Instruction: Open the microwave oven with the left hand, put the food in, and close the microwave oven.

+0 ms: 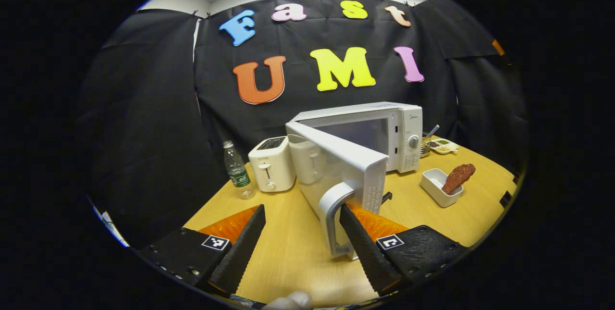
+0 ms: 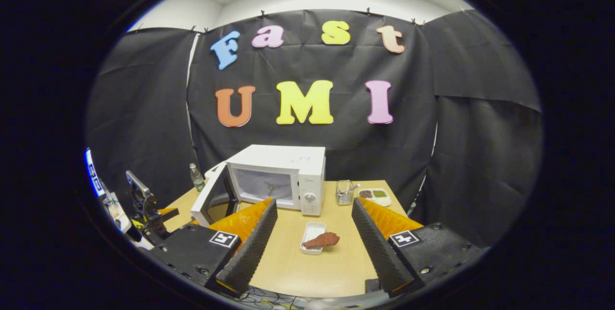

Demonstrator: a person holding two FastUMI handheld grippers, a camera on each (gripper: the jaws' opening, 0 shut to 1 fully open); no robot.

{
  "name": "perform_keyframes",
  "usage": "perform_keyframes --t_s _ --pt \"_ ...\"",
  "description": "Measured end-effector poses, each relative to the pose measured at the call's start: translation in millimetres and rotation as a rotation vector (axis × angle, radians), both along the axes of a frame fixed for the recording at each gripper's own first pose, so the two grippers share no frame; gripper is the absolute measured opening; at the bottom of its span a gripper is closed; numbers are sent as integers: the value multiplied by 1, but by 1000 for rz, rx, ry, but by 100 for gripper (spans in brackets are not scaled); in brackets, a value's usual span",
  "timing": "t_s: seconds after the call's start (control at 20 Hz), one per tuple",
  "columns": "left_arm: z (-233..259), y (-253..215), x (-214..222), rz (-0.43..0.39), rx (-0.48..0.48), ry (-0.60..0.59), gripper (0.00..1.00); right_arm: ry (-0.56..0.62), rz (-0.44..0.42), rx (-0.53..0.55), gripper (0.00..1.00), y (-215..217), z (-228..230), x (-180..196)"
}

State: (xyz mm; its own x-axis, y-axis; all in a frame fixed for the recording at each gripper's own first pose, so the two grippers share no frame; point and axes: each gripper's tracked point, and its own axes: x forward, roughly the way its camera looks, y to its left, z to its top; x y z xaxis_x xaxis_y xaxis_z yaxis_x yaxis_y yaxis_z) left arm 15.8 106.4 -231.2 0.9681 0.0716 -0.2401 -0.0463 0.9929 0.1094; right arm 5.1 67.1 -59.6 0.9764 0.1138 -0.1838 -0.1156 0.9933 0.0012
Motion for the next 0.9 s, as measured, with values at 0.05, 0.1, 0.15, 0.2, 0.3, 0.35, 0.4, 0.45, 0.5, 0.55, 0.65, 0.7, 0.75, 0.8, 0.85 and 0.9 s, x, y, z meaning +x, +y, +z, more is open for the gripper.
perform_keyframes --t_s 0.05,0.1,0.15,0.2,0.3,0.35,0.4,0.45,0.5,0.55,0.65,0.7,0.75,0.8,0.85,0.9 --pt "0 15 -3 20 9 0 95 3 3 1 100 4 -5 0" --pt "0 30 -8 46 17 2 95 6 5 2 100 6 -9 1" --pt "0 44 -11 63 20 2 95 11 6 -1 100 9 -14 1" --pt "0 54 -13 84 26 7 95 15 3 -5 100 9 -18 3" --pt "1 67 -22 107 31 7 95 24 5 -8 100 10 -28 5" --pt "1 71 -27 115 34 12 94 34 5 -13 100 8 -34 8" --pt "1 73 -32 118 31 13 95 43 2 -14 100 6 -40 11" --pt "4 71 -36 111 19 8 95 51 6 -14 100 5 -47 14" --pt "6 68 -41 110 10 5 96 60 6 -19 100 2 -53 18" --pt "9 65 -45 105 6 6 95 69 13 -24 100 0 -63 22" --pt "18 53 -52 89 -2 -2 95 95 33 -16 100 -6 -85 34" --pt "27 48 -56 85 -12 -9 95 116 41 -20 100 -10 -99 41" --pt "38 40 -58 77 -24 -26 95 142 47 -17 100 -16 -116 49" --pt "48 32 -59 69 -31 -38 95 166 57 1 100 -18 -131 56" --pt "58 24 -61 67 -31 -49 95 201 66 22 100 -19 -149 63" --pt "67 14 -62 60 -36 -60 95 239 69 37 99 -22 -165 71"
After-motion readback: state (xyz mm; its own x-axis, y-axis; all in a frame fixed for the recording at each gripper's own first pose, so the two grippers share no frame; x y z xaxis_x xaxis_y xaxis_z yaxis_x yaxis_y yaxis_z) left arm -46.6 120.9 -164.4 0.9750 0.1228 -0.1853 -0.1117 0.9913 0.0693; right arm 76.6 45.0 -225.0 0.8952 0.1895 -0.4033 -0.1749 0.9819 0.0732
